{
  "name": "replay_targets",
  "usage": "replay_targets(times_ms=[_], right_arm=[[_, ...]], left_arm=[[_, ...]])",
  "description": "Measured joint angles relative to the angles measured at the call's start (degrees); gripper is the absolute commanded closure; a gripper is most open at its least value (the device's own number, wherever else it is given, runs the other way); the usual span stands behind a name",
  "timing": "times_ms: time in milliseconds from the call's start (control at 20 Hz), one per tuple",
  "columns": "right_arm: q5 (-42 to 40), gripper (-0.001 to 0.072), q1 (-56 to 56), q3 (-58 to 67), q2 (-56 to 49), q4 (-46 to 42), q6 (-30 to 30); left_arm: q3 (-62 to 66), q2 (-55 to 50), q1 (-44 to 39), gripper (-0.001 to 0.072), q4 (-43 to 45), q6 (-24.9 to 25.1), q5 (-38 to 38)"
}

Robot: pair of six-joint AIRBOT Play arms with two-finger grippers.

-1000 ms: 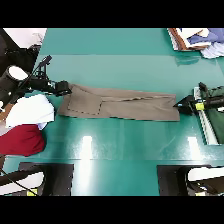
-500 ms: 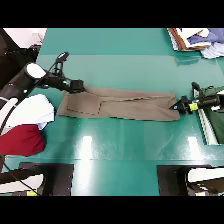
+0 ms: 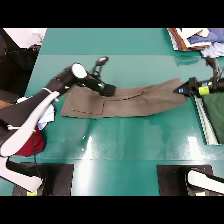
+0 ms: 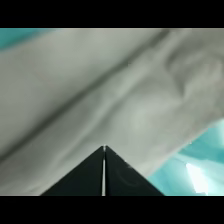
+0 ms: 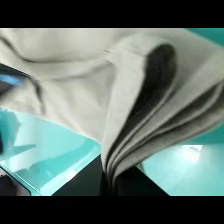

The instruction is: Fold the shirts.

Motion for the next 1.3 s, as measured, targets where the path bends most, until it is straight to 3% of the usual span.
replay_targets(times_ms=[350, 750, 1000, 1300], right_arm=[[1.4, 0.0694, 9.6, 15.9, -1.0, 0.0, 6.5], [2.4, 0.0694, 20.7, 29.9, -8.7, 0.0, 8.5], [1.8, 0.0694, 27.3, 35.4, -12.8, 0.0, 8.6], [-4.2, 0.0693, 38.0, 40.8, -19.3, 0.1, 7.8]], left_arm=[[2.2, -6.2, -6.7, 0.0684, 0.1, -1.3, -0.1], [2.7, -7.1, -7.5, 0.0685, 0.1, -1.6, -1.0], [3.2, -2.9, -2.6, 0.0685, 1.9, -1.6, -3.1], [3.3, 9.6, 10.5, 0.0684, 14.5, -1.6, -8.0]])
